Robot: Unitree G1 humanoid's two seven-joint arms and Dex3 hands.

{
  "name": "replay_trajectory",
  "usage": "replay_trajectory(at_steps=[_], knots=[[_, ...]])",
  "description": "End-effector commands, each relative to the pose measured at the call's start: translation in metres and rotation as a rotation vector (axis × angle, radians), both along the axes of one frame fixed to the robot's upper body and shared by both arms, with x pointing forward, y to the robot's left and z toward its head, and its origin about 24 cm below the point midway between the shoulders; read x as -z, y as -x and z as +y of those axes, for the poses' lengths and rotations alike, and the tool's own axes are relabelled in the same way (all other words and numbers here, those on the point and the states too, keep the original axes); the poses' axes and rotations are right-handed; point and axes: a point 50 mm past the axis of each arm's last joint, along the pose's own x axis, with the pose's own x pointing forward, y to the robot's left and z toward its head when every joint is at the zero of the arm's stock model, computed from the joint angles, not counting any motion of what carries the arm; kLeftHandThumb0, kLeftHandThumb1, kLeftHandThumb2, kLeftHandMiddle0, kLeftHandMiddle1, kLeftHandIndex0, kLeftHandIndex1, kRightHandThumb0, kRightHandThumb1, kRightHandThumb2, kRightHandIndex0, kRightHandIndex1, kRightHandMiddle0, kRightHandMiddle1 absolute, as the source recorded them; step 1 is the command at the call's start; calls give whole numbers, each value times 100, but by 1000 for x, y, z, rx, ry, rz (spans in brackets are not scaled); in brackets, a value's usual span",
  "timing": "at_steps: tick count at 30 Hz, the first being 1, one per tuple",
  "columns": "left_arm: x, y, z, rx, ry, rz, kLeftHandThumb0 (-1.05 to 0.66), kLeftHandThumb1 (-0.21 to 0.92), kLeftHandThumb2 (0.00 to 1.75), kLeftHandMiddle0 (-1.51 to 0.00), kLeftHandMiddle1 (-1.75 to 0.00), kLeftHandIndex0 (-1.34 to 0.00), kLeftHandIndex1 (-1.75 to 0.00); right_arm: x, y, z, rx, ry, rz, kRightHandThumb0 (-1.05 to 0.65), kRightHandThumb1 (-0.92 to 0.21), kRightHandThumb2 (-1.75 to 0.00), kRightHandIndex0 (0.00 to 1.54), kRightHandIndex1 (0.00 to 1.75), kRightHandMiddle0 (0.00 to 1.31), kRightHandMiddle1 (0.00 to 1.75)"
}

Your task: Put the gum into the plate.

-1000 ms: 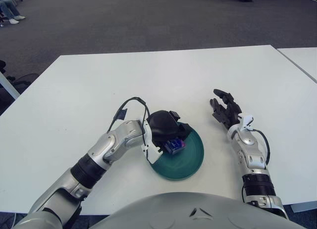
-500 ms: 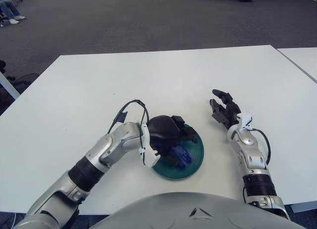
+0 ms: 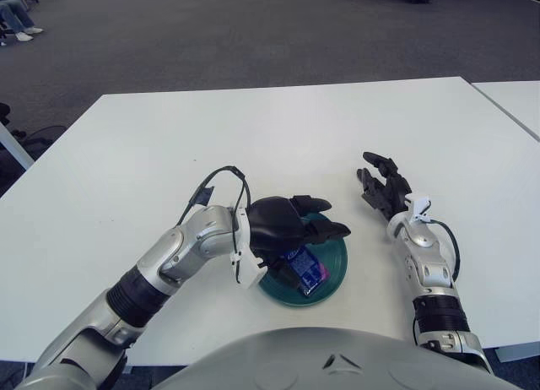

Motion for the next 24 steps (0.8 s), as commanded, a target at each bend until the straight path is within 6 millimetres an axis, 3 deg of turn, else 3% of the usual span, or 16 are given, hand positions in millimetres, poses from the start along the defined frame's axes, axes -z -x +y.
replay_trajectory(at_steps=[1,9,13,17,21,23,24], knots=[[-4,-3,4,-9,-32,-28,-105,92,64,0,0,0,0,8,3,1,-11,-18,45,-61,-92,-75,31,0,0,78],[-5,-5,13,-44,-10,-62,-105,92,65,0,0,0,0,4,5,4,-38,25,32,-61,-92,-77,27,0,0,69],[-20,-20,28,-113,47,-76,-105,92,65,0,0,0,0,2,6,6,-41,52,33,-62,-92,-78,24,0,0,64],[-33,-33,44,-311,293,31,-105,92,61,0,0,0,0,1,7,7,-36,86,40,-62,-92,-78,22,0,0,59],[-17,-33,48,-543,576,263,-105,92,56,0,0,0,0,0,8,9,-29,105,47,-62,-92,-79,22,0,0,57],[19,-47,50,-739,786,353,-105,92,56,0,0,0,0,0,8,9,-28,119,57,-63,-92,-79,22,0,0,56],[27,-48,50,-795,891,389,-105,92,56,0,0,0,0,0,9,10,-28,125,62,-63,-92,-80,22,0,0,55]])
